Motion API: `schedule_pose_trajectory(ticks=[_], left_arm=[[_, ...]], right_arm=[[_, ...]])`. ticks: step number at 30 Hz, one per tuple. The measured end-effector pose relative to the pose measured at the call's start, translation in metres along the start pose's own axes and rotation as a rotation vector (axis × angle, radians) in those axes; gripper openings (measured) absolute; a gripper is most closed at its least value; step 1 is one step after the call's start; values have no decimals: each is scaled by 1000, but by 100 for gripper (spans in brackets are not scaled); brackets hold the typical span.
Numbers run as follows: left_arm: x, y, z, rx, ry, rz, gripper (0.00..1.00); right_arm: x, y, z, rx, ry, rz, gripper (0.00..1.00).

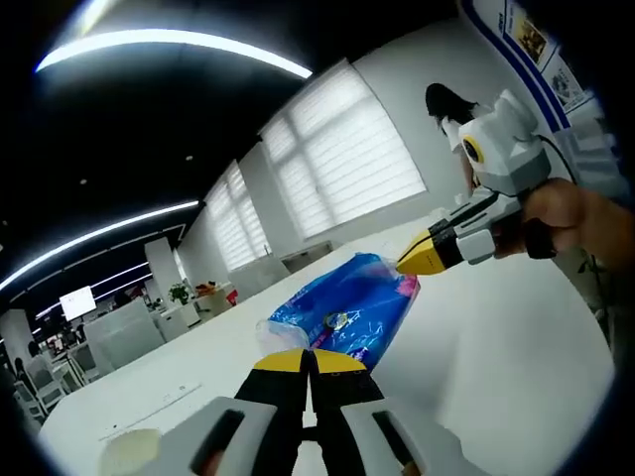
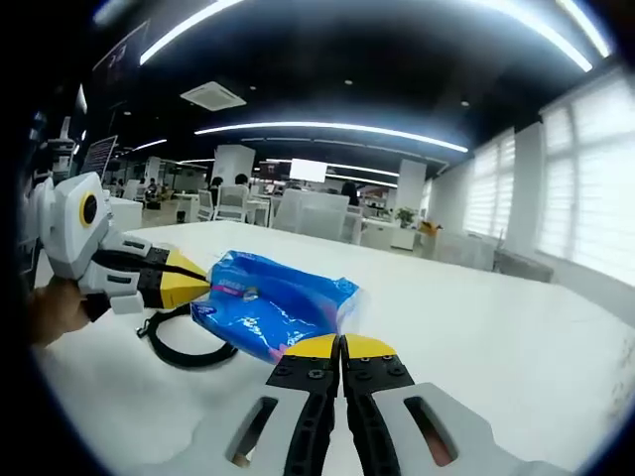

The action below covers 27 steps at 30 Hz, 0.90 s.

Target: Arrange the tabletop items into an orderly group along one side of the table until the central work area is clear of visible clutter.

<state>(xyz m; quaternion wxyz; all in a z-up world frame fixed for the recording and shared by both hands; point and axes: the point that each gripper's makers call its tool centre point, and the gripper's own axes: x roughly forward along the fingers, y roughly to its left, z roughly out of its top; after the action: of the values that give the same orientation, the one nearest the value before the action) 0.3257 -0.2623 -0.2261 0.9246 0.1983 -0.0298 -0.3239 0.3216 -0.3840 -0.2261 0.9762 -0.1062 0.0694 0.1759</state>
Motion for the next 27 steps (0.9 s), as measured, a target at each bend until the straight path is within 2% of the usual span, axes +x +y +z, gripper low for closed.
schedule_pose_trajectory(ticks=[9, 27], left_arm=[[9, -10, -17, -20, 47, -37, 0], [18, -27, -45, -24, 123, -88, 0]], right_arm=[[7, -2, -21, 5, 39, 2, 0], [13, -2, -50, 20, 89, 18, 0]])
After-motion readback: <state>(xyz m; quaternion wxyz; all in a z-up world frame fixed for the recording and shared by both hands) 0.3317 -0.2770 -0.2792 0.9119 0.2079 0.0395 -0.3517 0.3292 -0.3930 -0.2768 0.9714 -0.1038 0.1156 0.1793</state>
